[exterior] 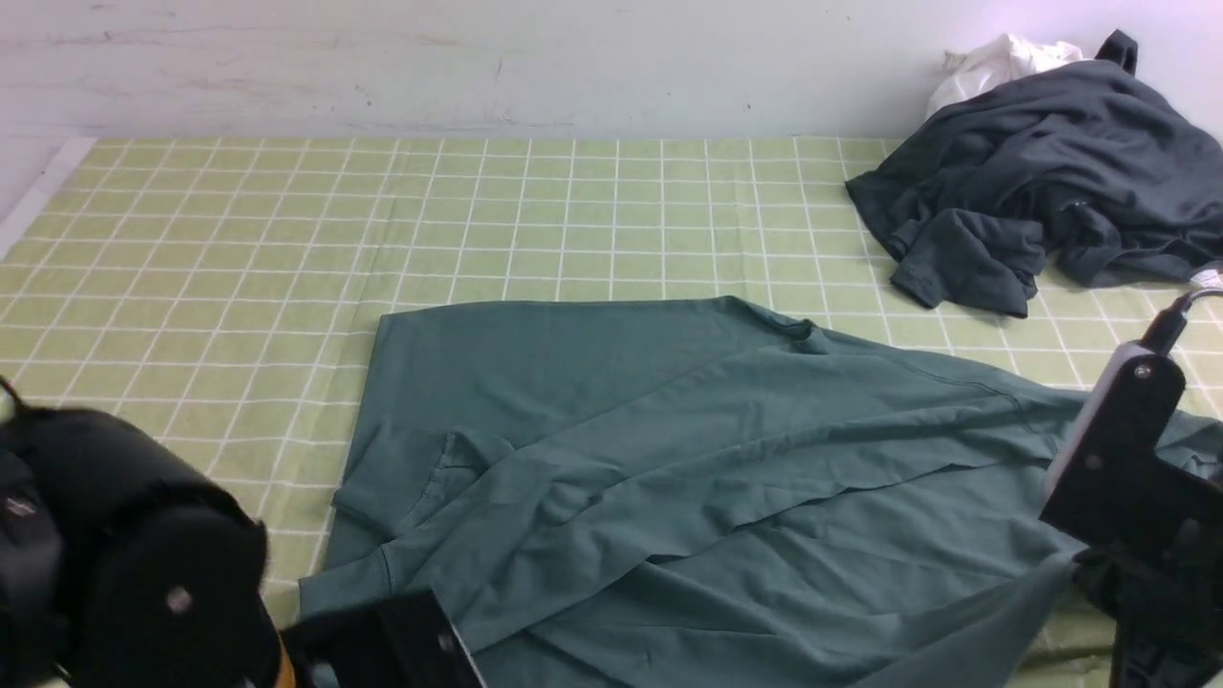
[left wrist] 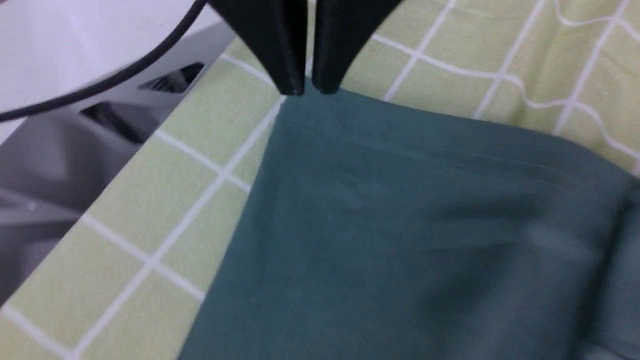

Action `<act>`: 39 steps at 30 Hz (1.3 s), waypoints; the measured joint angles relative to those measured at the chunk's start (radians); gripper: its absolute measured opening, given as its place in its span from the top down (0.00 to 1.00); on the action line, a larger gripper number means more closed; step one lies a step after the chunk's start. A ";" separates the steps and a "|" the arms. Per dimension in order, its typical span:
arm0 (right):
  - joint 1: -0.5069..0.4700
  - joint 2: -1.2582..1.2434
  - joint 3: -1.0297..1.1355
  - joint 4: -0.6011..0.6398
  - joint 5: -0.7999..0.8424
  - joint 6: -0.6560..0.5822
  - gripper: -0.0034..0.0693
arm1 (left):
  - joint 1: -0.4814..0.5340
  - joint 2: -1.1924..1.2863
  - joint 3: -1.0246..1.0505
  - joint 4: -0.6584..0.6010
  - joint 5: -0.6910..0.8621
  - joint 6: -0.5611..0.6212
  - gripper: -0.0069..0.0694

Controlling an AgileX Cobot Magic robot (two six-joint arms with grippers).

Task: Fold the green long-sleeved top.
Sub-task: Use both arms simultaneously to clamp the lower edge of the clothing fabric

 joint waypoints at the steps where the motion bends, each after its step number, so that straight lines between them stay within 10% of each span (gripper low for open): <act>1: 0.000 0.003 0.000 0.006 -0.015 0.000 0.94 | -0.026 0.018 0.012 0.023 -0.012 0.000 0.84; 8: 0.000 0.010 0.000 0.049 -0.054 0.000 0.94 | -0.133 0.150 0.026 0.054 -0.130 -0.007 0.49; 15: 0.000 0.010 0.000 0.053 -0.054 0.001 0.94 | -0.198 0.265 0.026 0.071 -0.145 -0.008 0.42; 31: 0.000 0.010 0.000 0.054 -0.054 0.005 0.94 | -0.220 0.293 0.021 0.125 -0.170 -0.064 0.89; 39: 0.000 0.010 0.000 0.054 -0.026 0.005 0.94 | -0.220 0.165 0.021 0.145 -0.110 -0.185 0.91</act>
